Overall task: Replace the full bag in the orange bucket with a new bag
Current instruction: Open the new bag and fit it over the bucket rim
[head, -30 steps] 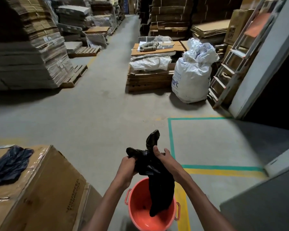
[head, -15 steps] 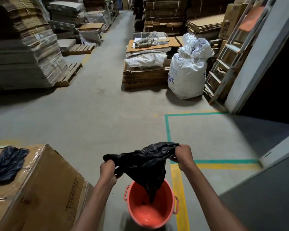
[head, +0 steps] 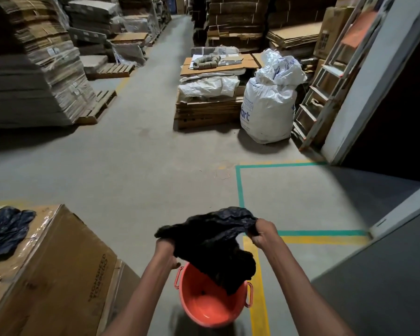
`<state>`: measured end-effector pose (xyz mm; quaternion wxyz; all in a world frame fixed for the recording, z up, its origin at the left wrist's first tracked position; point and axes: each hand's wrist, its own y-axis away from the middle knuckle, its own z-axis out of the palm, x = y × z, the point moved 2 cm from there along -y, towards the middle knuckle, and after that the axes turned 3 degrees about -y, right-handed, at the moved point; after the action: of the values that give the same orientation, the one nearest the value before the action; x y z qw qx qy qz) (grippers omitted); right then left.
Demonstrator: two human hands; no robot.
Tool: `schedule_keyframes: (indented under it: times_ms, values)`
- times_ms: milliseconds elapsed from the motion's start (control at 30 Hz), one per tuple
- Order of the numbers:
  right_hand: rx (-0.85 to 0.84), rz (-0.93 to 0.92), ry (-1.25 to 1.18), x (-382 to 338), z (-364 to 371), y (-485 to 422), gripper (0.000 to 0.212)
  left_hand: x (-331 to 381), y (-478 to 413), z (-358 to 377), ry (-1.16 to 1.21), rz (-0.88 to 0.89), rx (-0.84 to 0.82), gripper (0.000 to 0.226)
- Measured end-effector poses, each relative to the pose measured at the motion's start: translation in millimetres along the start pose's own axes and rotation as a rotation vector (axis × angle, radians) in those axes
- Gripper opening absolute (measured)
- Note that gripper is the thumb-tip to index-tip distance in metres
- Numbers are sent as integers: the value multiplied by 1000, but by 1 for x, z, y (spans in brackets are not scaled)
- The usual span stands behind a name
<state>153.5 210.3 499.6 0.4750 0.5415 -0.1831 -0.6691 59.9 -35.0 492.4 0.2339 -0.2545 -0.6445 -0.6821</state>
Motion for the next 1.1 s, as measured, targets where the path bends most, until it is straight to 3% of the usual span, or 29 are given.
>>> schedule_keyframes:
  times_ms: [133, 200, 300, 367, 467, 533, 633, 733, 900, 967, 1033, 1100]
  values:
    - [94, -6, -42, -13, -34, -24, 30, 6, -19, -39, 212, -34, 184, 37]
    - [65, -18, 48, -14, -36, -18, 22, 8, -21, -38, 282, 14, 164, 27]
    - [-11, -63, 195, -11, -32, -15, 24, 3, -17, -24, 331, 61, 88, 30]
    - [-26, -70, 217, -10, -30, -17, 24, 1, -14, -16, 365, 75, 71, 35]
    - [-94, -76, 187, -10, -33, -19, 24, -1, -10, -11, 426, 84, 34, 24]
    - [-209, -200, 263, -11, -33, -16, 21, 0, 0, -10, 356, 151, 5, 24]
    - [-351, -367, 425, -9, -34, -11, 16, -3, 6, -12, 56, 275, -20, 23]
    - [-269, -267, 767, 10, -46, -25, 21, -22, -1, -23, -255, 218, 65, 19]
    - [-123, -450, 628, 3, -52, -42, 21, -25, 1, -13, -139, 352, 30, 23]
    - [-140, -354, 792, 12, -61, -48, 18, -41, -7, -18, -301, 273, 29, 9]
    - [-122, -245, 938, 22, -71, -52, 12, -56, -15, -19, -471, 213, 64, 24]
    - [-121, -330, 734, 17, -72, -52, 16, -55, -2, -15, -371, 297, 70, 24]
